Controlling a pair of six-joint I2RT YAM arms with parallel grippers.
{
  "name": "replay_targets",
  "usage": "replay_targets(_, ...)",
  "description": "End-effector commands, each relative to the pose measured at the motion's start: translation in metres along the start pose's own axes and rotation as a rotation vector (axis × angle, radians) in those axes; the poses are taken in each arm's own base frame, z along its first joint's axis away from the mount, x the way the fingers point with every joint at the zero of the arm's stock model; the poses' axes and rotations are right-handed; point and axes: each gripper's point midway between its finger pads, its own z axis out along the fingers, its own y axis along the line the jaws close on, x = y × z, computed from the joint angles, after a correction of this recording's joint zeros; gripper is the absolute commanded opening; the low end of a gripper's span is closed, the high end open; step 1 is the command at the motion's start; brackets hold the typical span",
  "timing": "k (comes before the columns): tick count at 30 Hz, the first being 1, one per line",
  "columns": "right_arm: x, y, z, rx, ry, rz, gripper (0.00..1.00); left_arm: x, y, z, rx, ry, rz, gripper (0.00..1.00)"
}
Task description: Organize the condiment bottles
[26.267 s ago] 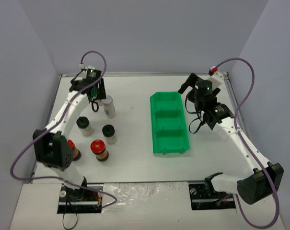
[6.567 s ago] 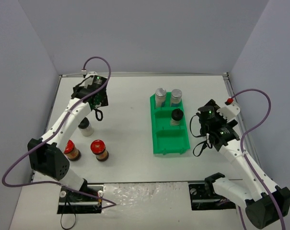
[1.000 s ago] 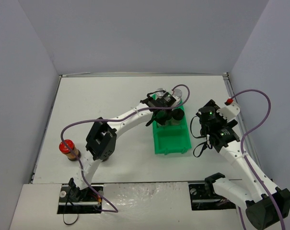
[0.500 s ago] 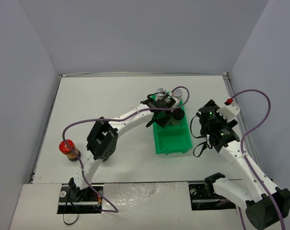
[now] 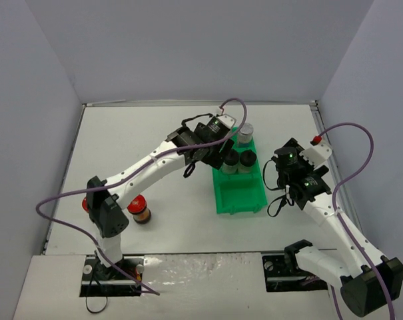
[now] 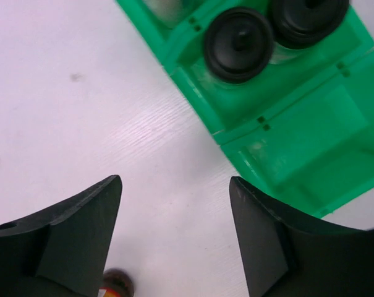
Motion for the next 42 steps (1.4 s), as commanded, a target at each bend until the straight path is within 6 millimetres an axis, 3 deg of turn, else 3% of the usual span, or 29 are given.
replay_targets(1,-0.007,0.004,0.004,0.016,-0.029,0.035,1.0,0.0,0.061,-0.058,-0.261,-0.08,-0.146,0.7)
replay_targets(4,-0.005,0.007,0.005,0.009,-0.02,0.032,1.0,0.022,0.095,-0.073,-0.369,-0.057,-0.291,0.78)
replay_targets(8,0.0,0.008,0.007,0.004,-0.01,0.027,1.0,0.062,0.115,-0.096,-0.432,-0.062,-0.423,0.85)
replay_targets(15,0.01,0.011,0.01,-0.008,0.012,0.014,1.0,0.139,0.132,-0.128,-0.51,0.006,-0.561,0.89)
replay_targets(19,0.015,0.015,0.013,-0.016,0.025,0.007,1.0,0.169,0.134,-0.135,-0.532,0.048,-0.608,0.89)
replay_targets(24,0.016,0.021,0.014,-0.028,0.029,0.004,1.0,0.203,0.139,-0.135,-0.534,0.11,-0.694,0.91)
replay_targets(30,0.017,0.026,0.016,-0.034,0.034,0.001,1.0,0.227,0.137,-0.12,-0.489,0.169,-0.772,0.91)
replay_targets(42,0.014,0.027,0.015,-0.038,0.03,0.007,1.0,0.249,0.114,-0.082,-0.374,0.268,-0.817,0.91)
